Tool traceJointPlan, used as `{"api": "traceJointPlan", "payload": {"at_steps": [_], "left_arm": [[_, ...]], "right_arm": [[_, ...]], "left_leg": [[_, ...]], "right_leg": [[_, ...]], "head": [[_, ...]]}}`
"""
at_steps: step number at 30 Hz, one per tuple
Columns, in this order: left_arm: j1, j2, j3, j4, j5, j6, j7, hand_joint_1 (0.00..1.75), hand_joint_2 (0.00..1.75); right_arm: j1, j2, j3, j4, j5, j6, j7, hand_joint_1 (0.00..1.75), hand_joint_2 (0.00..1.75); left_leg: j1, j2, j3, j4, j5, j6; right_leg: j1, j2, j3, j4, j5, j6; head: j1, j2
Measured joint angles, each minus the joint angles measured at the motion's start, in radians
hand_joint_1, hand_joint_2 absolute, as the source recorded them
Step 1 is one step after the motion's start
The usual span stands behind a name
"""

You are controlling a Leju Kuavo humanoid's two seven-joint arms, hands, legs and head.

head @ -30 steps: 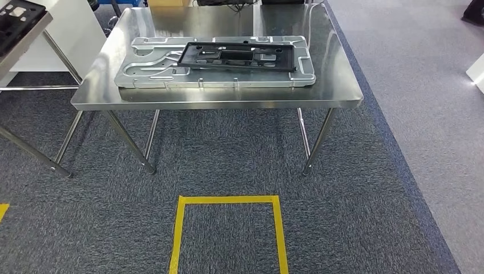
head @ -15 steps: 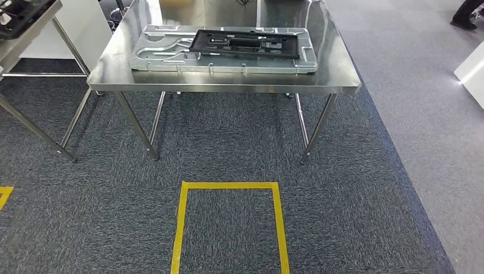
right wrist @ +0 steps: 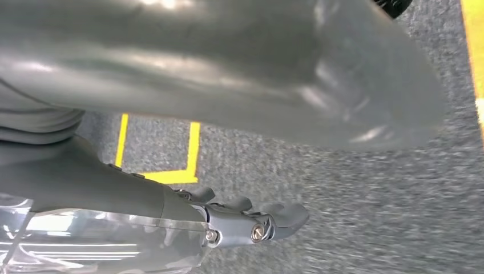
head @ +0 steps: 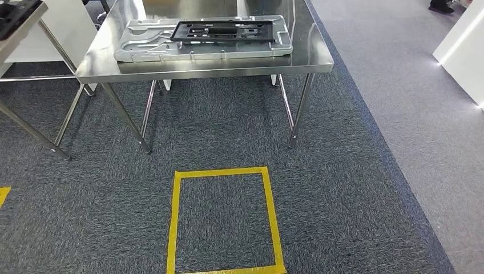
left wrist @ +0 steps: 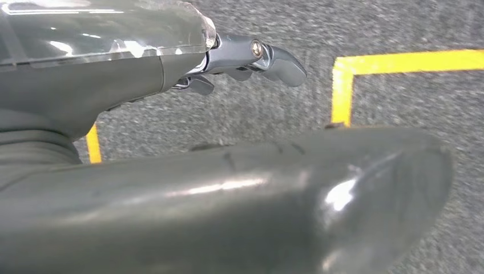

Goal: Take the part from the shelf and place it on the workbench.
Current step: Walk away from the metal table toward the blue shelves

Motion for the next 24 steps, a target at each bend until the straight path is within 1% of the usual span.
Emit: {"api": "traceJointPlan", "payload": {"at_steps": [1,2,3,4,5,6,7,8,9,10,11,12,13,14,15,16,17,18,19,20,21,22,23,24], "left_arm": [[0.0,0.0,0.0,0.0,0.0,0.0,-0.001,0.0,0.0],[-0.001,0.001,0.0,0.0,0.0,0.0,-0.001,0.0,0.0],[-0.002,0.001,0.0,0.0,0.0,0.001,-0.002,0.0,0.0],[-0.005,0.001,0.0,0.0,0.0,0.001,-0.002,0.0,0.0],[-0.008,0.001,-0.001,0.0,0.0,0.001,-0.002,0.0,0.0],[-0.011,0.002,-0.001,0.0,0.0,0.001,-0.002,0.0,0.0],[-0.013,0.002,-0.001,0.0,0.001,0.001,-0.001,0.0,0.0],[-0.012,0.002,-0.001,0.0,0.001,0.001,0.001,0.0,0.0],[-0.012,0.002,-0.001,0.0,0.001,0.001,0.002,0.0,0.0],[-0.012,0.002,-0.002,0.0,0.001,0.001,0.003,0.0,0.0],[-0.011,0.003,-0.003,0.0,0.001,0.001,0.004,0.0,0.0],[-0.012,0.003,-0.004,0.0,0.001,0.001,0.004,0.0,0.0],[-0.012,0.004,-0.005,0.0,0.001,0.001,0.004,0.0,0.0],[-0.011,0.005,-0.006,0.0,0.001,0.001,0.004,0.0,0.0],[-0.011,0.006,-0.007,0.0,0.001,0.001,0.004,0.0,0.0],[-0.011,0.006,-0.008,0.0,0.001,0.001,0.004,0.0,0.0],[-0.012,0.007,-0.009,0.0,0.001,0.0,0.005,0.0,0.0],[-0.012,0.006,-0.009,0.0,0.001,0.0,0.006,0.0,0.0],[-0.012,0.006,-0.01,0.0,0.001,0.0,0.008,0.0,0.0],[-0.012,0.006,-0.01,-0.001,0.001,0.001,0.01,0.0,0.0],[-0.012,0.006,-0.011,-0.002,0.001,0.001,0.012,0.0,0.0],[-0.013,0.006,-0.011,-0.002,0.001,0.001,0.015,0.0,0.0],[-0.012,0.008,-0.011,-0.002,0.001,0.002,0.018,0.0,0.0],[-0.012,0.009,-0.011,-0.002,0.001,0.003,0.02,0.0,0.0]], "right_arm": [[0.0,0.0,0.0,0.0,0.0,0.0,0.0,0.0,0.0],[0.0,0.0,-0.001,0.0,0.0,0.0,0.0,0.0,0.0],[-0.002,0.0,-0.001,0.0,0.001,0.0,0.0,0.0,0.0],[-0.003,0.0,-0.001,0.0,0.002,0.001,0.0,0.0,0.0],[-0.004,-0.001,-0.001,0.0,0.003,0.002,0.001,0.0,0.0],[-0.006,-0.001,-0.002,0.0,0.006,0.004,0.001,0.0,0.0],[-0.006,-0.002,-0.002,0.0,0.008,0.006,0.003,0.0,0.0],[-0.006,-0.003,-0.002,0.0,0.011,0.008,0.006,0.0,0.0],[-0.006,-0.005,-0.003,0.0,0.013,0.01,0.008,0.0,0.0],[-0.006,-0.007,-0.004,0.001,0.014,0.012,0.009,0.0,0.0],[-0.005,-0.008,-0.005,0.001,0.015,0.013,0.01,0.0,0.0],[-0.005,-0.008,-0.006,0.001,0.015,0.014,0.01,0.0,0.0],[-0.005,-0.009,-0.006,0.001,0.015,0.015,0.011,0.0,0.0],[-0.005,-0.009,-0.006,0.001,0.015,0.015,0.011,0.0,0.0],[-0.005,-0.009,-0.006,0.001,0.015,0.015,0.011,0.0,0.0],[-0.005,-0.009,-0.007,0.001,0.015,0.015,0.011,0.0,0.0],[-0.006,-0.01,-0.007,0.001,0.015,0.015,0.011,0.0,0.0],[-0.007,-0.01,-0.007,0.001,0.015,0.015,0.011,0.0,0.0],[-0.009,-0.012,-0.007,0.001,0.015,0.015,0.011,0.0,0.0],[-0.01,-0.013,-0.007,0.001,0.015,0.015,0.011,0.0,0.0],[-0.012,-0.014,-0.007,0.0,0.015,0.015,0.011,0.0,0.0],[-0.013,-0.015,-0.008,0.0,0.015,0.016,0.011,0.0,0.0],[-0.013,-0.015,-0.009,0.0,0.015,0.016,0.012,0.0,0.0],[-0.013,-0.015,-0.01,0.001,0.015,0.016,0.012,0.0,0.0]], "left_leg": [[0.004,0.0,0.022,0.001,0.029,-0.003],[0.007,0.0,0.061,-0.032,0.061,-0.004],[0.01,-0.001,0.116,-0.097,0.077,-0.004],[0.011,-0.002,0.18,-0.183,0.073,-0.002],[0.01,-0.003,0.229,-0.256,0.057,0.002],[0.007,-0.003,0.261,-0.309,0.041,0.008],[0.003,-0.003,0.272,-0.337,0.035,0.016],[0.002,-0.002,0.264,-0.34,0.042,0.024],[0.001,0.001,0.254,-0.341,0.053,0.033],[0.001,0.003,0.242,-0.342,0.066,0.043],[0.001,0.005,0.227,-0.343,0.08,0.051],[-0.002,0.006,0.211,-0.342,0.093,0.057],[-0.005,0.006,0.193,-0.341,0.106,0.061],[-0.008,0.006,0.175,-0.338,0.119,0.062],[-0.011,0.006,0.157,-0.334,0.131,0.062],[-0.014,0.006,0.137,-0.328,0.141,0.062],[-0.015,0.006,0.118,-0.321,0.149,0.06],[-0.016,0.006,0.101,-0.313,0.156,0.058],[-0.018,0.006,0.086,-0.304,0.161,0.056],[-0.02,0.006,0.076,-0.296,0.167,0.052],[-0.021,0.007,0.07,-0.291,0.173,0.047],[-0.021,0.008,0.066,-0.288,0.18,0.041],[-0.021,0.008,0.064,-0.287,0.188,0.035],[-0.02,0.007,0.06,-0.282,0.188,0.029]], "right_leg": [[-0.001,0.001,-0.021,0.007,0.011,0.003],[-0.001,0.002,-0.041,0.014,0.021,0.007],[-0.002,0.003,-0.057,0.022,0.03,0.011],[-0.001,0.004,-0.07,0.029,0.038,0.017],[-0.001,0.005,-0.079,0.034,0.047,0.023],[-0.001,0.005,-0.084,0.036,0.057,0.029],[-0.001,0.005,-0.088,0.035,0.068,0.037],[-0.003,0.006,-0.092,0.033,0.077,0.044],[-0.006,0.009,-0.097,0.036,0.072,0.051],[-0.008,0.012,-0.106,0.054,0.044,0.055],[-0.01,0.016,-0.118,0.092,-0.004,0.057],[-0.011,0.019,-0.133,0.149,-0.063,0.058],[-0.011,0.02,-0.148,0.216,-0.114,0.059],[-0.011,0.021,-0.156,0.277,-0.141,0.059],[-0.01,0.022,-0.154,0.316,-0.14,0.059],[-0.01,0.022,-0.138,0.326,-0.117,0.057],[-0.008,0.023,-0.104,0.299,-0.084,0.053],[-0.005,0.023,-0.054,0.243,-0.06,0.047],[-0.001,0.023,0.008,0.164,-0.054,0.04],[0.002,0.021,0.063,0.085,-0.066,0.033],[0.006,0.021,0.101,0.028,-0.084,0.027],[0.009,0.02,0.121,-0.007,-0.096,0.021],[0.008,0.02,0.12,-0.019,-0.095,0.014],[0.007,0.019,0.116,-0.019,-0.086,0.008]], "head": [[0.0,0.0],[0.0,0.0],[0.0,0.0],[0.0,0.0],[0.0,0.0],[0.0,0.0],[0.0,0.0],[0.0,0.0],[0.0,0.0],[0.0,0.0],[0.0,0.0],[0.0,0.0],[0.0,0.0],[0.0,0.0],[0.0,0.0],[0.0,0.0],[0.0,0.0],[0.0,0.0],[0.0,0.0],[0.0,0.0],[0.0,0.0],[0.0,0.0],[0.0,0.0],[0.0,0.0]]}}
